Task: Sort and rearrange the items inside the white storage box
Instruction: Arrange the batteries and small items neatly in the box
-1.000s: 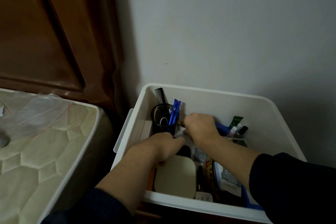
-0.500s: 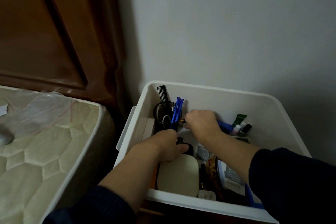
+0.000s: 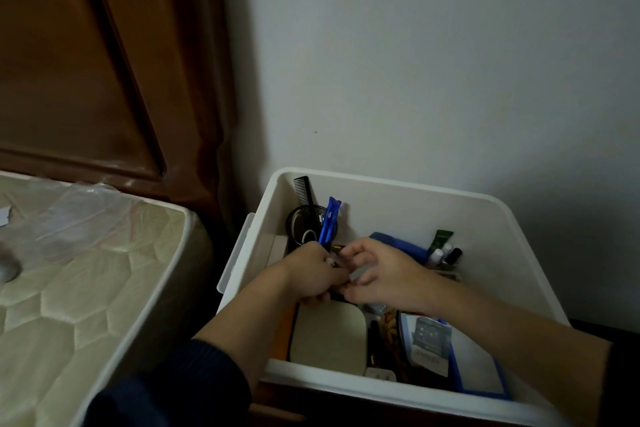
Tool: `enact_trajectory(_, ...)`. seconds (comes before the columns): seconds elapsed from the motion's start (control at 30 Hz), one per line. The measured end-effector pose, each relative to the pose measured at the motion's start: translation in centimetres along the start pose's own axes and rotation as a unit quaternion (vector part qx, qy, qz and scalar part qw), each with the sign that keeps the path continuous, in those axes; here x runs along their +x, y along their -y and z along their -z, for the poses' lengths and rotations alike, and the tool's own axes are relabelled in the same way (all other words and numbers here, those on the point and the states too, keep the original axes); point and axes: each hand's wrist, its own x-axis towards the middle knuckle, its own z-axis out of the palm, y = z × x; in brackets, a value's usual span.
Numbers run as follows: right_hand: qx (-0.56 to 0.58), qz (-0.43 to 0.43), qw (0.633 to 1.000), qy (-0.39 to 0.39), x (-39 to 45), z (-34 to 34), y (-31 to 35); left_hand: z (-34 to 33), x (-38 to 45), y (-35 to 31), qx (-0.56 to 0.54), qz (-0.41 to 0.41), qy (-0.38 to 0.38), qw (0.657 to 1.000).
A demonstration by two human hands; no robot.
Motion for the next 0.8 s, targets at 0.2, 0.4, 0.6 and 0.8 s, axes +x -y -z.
enact_trajectory(0.2, -0.048, 0.017, 0.996, -0.075, -0.2, -1.3, -0.3, -0.3, -0.6, -0.4, -0.065, 0.037, 0.041, 0.996)
enact_trajectory(0.4, -0.245, 0.007, 0.953, -0.177, 0.7, -0.5, -0.7, -0.2, -0.7, 0.0, 0.075, 0.078, 0.037, 0.993)
enact_trajectory(0.6, -0.296, -0.039, 0.934, -0.194, 2.6, -0.3, 0.9, -0.5, 0.0, 0.4, 0.147, 0.07, 0.015, 0.987)
enact_trajectory(0.8, -0.365, -0.054, 0.914, -0.167, 4.4, -1.2, 0.8, -0.6, 0.0, 0.6, 0.186, 0.065, 0.01, 0.98)
